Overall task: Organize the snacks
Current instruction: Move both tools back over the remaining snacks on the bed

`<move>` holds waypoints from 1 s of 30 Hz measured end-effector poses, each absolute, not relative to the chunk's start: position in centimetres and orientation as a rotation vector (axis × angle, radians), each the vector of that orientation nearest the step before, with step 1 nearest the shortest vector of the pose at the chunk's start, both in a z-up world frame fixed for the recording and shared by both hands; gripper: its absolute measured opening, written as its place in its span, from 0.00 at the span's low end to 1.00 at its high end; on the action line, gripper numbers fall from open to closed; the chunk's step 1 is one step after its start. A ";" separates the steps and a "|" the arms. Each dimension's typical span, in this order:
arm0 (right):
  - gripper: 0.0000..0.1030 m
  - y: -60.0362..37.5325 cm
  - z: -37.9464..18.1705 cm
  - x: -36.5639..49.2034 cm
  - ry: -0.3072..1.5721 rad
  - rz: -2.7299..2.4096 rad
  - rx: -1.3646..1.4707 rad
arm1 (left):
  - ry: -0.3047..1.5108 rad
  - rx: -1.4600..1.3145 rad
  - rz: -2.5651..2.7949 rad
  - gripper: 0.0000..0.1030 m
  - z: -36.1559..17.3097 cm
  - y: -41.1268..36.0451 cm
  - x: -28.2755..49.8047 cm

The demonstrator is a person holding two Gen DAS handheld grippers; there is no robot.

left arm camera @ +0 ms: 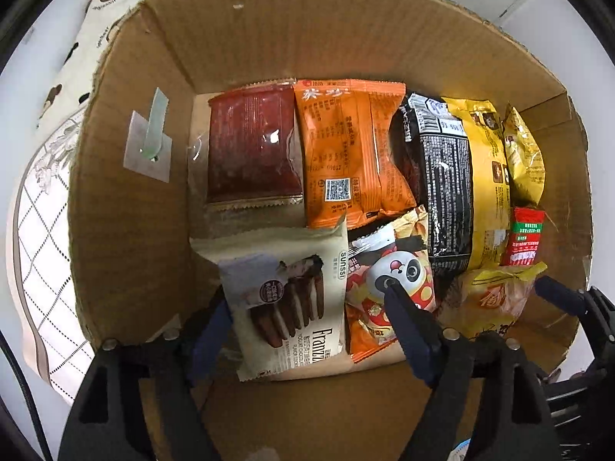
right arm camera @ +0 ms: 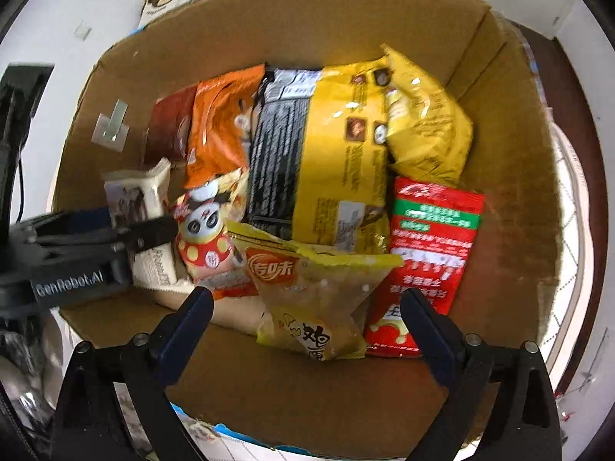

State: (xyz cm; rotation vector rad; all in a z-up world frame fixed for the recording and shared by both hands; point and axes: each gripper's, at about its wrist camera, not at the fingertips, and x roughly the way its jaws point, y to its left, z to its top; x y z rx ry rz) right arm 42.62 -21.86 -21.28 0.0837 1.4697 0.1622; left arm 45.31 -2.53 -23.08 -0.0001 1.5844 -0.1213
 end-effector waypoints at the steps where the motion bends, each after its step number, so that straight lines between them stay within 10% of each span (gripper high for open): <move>1: 0.97 -22.0 -21.2 42.6 1.466 0.157 0.090 | 1.578 -0.001 -0.115 0.76 -22.8 -2.5 44.7; 30: 0.97 -22.9 -9.7 33.2 1.121 0.061 0.066 | 1.144 -0.042 -0.104 0.76 -9.2 -2.4 31.7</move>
